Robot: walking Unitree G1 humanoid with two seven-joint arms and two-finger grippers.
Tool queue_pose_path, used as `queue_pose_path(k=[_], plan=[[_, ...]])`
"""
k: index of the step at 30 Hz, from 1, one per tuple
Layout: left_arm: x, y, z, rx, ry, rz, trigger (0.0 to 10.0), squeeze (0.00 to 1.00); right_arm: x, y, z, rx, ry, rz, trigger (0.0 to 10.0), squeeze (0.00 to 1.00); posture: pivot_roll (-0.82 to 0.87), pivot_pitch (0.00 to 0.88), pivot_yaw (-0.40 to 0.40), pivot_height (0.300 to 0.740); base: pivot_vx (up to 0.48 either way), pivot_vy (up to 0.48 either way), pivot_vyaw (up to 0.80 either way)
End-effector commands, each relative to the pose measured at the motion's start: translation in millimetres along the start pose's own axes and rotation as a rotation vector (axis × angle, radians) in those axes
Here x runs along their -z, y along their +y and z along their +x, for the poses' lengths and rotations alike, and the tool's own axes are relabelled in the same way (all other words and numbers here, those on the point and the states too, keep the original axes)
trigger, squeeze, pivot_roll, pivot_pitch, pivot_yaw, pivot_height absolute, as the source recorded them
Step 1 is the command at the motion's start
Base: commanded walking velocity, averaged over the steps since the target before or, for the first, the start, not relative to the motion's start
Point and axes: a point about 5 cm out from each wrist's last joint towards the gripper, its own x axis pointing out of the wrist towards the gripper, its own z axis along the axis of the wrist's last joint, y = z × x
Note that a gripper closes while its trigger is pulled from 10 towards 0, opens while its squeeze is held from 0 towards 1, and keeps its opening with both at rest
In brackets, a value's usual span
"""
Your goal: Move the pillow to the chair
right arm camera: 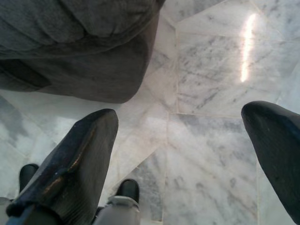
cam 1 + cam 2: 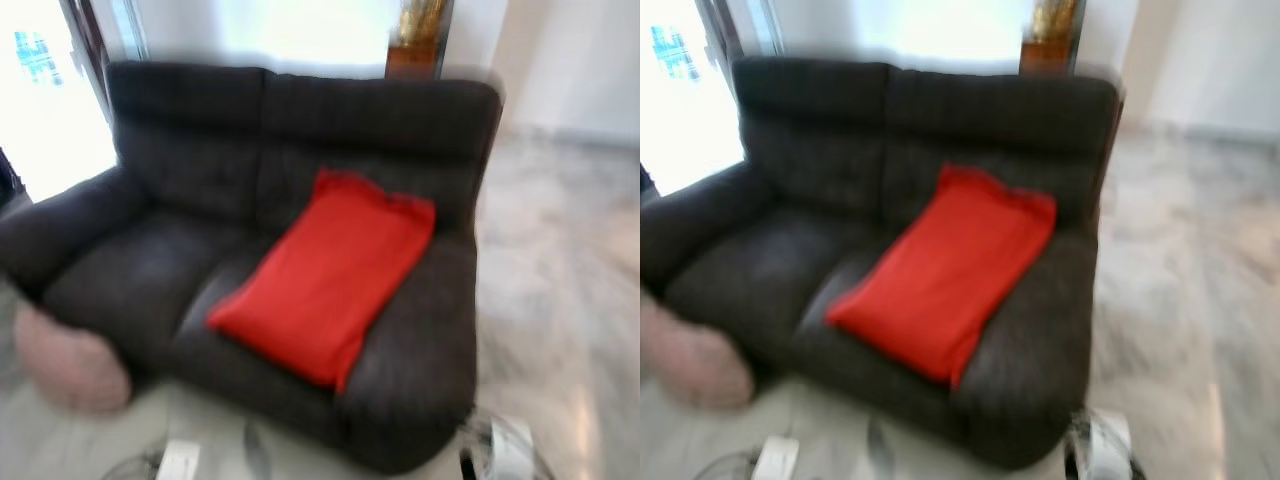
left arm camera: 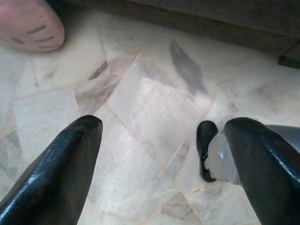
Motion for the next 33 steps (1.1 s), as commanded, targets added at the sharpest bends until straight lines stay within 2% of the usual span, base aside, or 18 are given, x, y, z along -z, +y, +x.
queue_pose_path(k=[1,5,8,9,10,11,14,16,20,23,24,26,33], plan=[[-13,-1.1,4.4,0.024,-0.017,0.043,10.0,0.00,-7,-1.9,1.3,-0.003,-0.025,0.004,10.0,0.00,0.02,0.000,-0.008,0.740,0.000,0.000,0.00],[-23,-5.1,7.8,0.043,-0.030,0.066,10.0,0.00,-5,-7.3,0.4,-0.010,-0.033,-0.020,10.0,0.00,0.00,0.000,-0.014,0.740,0.000,0.000,0.00],[-31,-9.4,9.9,0.052,-0.048,0.067,10.0,0.00,4,-24.5,-2.5,0.031,-0.017,-0.004,10.0,0.00,-0.02,0.000,-0.022,0.740,0.000,0.000,0.00],[-31,-9.4,9.9,0.052,-0.048,0.067,10.0,0.00,4,-24.5,-2.5,0.031,-0.017,-0.004,10.0,0.00,-0.02,0.000,-0.022,0.740,0.000,0.000,0.00],[-33,-11.8,10.6,0.056,-0.054,0.066,10.0,0.00,18,-41.2,-6.7,0.085,0.041,-0.005,10.0,0.00,-0.02,0.000,-0.028,0.740,0.000,0.000,0.00],[-34,-13.0,10.9,0.059,-0.057,0.066,10.0,0.00,25,-49.5,-9.5,0.114,0.075,-0.007,10.0,0.00,-0.02,0.000,-0.030,0.740,0.000,0.000,0.00],[-34,-16.2,10.6,0.064,-0.062,0.062,10.0,0.00,44,-64.7,-17.3,0.158,0.151,0.003,10.0,0.00,-0.02,0.000,-0.035,0.740,0.000,0.000,0.00],[-31,-17.3,9.6,0.065,-0.059,0.059,10.0,0.00,55,-69.4,-21.9,0.176,0.190,0.016,10.0,0.00,-0.02,0.000,-0.034,0.740,0.000,0.000,0.00],[-26,-17.4,8.0,0.063,-0.055,0.056,10.0,0.00,66,-66.9,-26.2,0.161,0.209,0.032,10.0,0.00,-0.01,0.000,-0.030,0.740,0.000,0.000,0.00],[-22,-15.3,6.8,0.050,-0.054,0.050,10.0,0.00,67,-53.6,-25.8,0.118,0.182,0.047,10.0,0.00,0.00,0.000,-0.021,0.740,0.000,0.000,0.00],[-22,-15.3,6.8,0.050,-0.054,0.050,10.0,0.00,67,-53.6,-25.8,0.118,0.182,0.047,10.0,0.00,0.00,0.000,-0.021,0.740,0.000,0.000,0.00],[-17,-11.6,5.2,0.035,-0.049,0.040,10.0,0.00,67,-36.0,-23.7,0.066,0.188,0.038,10.0,0.00,0.02,0.000,-0.012,0.740,0.000,0.000,0.00],[-11,-11.2,3.4,0.039,-0.035,0.049,10.0,0.00,64,-25.3,-21.8,0.048,0.177,0.067,10.0,0.00,0.00,0.000,-0.001,0.740,0.000,0.000,0.00]])
